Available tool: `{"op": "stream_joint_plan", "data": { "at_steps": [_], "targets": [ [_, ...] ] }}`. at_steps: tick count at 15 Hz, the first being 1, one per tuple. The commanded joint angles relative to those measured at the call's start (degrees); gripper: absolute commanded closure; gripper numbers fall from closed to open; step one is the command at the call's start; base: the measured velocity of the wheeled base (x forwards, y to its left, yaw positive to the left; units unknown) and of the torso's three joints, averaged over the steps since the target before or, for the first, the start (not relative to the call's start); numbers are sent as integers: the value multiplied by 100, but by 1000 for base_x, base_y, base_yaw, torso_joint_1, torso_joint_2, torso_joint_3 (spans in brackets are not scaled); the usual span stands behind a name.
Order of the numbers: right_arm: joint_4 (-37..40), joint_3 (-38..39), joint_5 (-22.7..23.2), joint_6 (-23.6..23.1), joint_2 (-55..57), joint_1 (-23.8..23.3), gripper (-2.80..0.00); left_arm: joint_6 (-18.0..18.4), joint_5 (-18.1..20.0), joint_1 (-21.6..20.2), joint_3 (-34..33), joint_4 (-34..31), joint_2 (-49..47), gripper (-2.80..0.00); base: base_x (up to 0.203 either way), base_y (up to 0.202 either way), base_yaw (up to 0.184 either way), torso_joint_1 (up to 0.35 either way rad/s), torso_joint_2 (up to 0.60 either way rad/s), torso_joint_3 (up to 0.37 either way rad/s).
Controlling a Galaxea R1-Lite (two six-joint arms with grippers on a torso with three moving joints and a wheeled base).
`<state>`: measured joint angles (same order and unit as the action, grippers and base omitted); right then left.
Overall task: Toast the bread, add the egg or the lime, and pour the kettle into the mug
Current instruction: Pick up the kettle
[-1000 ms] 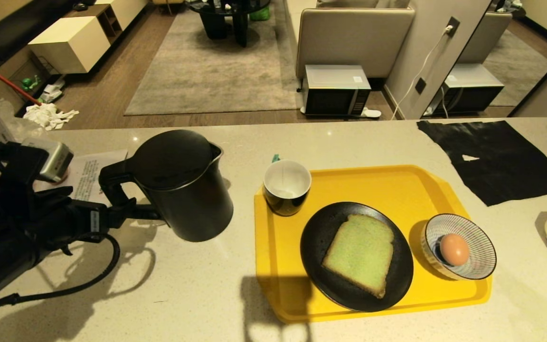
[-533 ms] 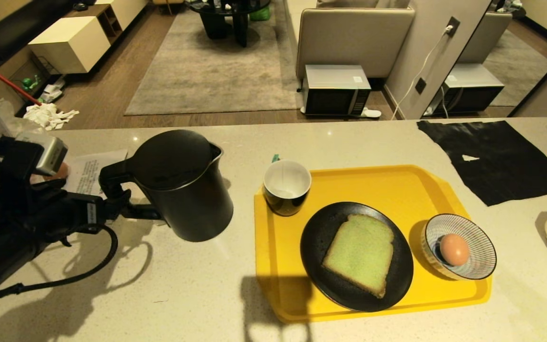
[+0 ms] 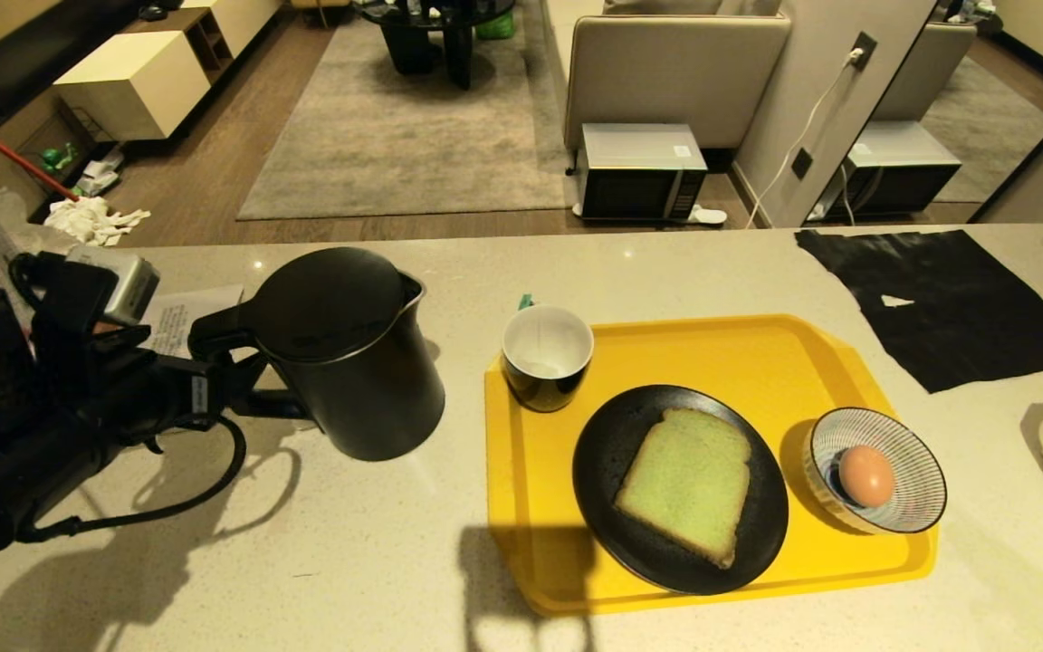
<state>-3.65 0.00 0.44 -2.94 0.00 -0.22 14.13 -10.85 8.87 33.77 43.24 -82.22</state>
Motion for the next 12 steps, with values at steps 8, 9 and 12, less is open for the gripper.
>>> {"op": "stream_joint_plan", "data": {
  "at_steps": [8,9,12],
  "targets": [
    [-4,158,0,-5,9,-4,0,292,4,9,16,665,-506,-280,0,0,0,0,0,0],
    [-4,158,0,-5,9,-4,0,292,4,9,25,718,-544,-280,0,0,0,0,0,0],
    [-4,152,0,-5,9,-4,0,369,9,9,74,844,-644,0,0,0,0,0,0,0]
  ]
}}
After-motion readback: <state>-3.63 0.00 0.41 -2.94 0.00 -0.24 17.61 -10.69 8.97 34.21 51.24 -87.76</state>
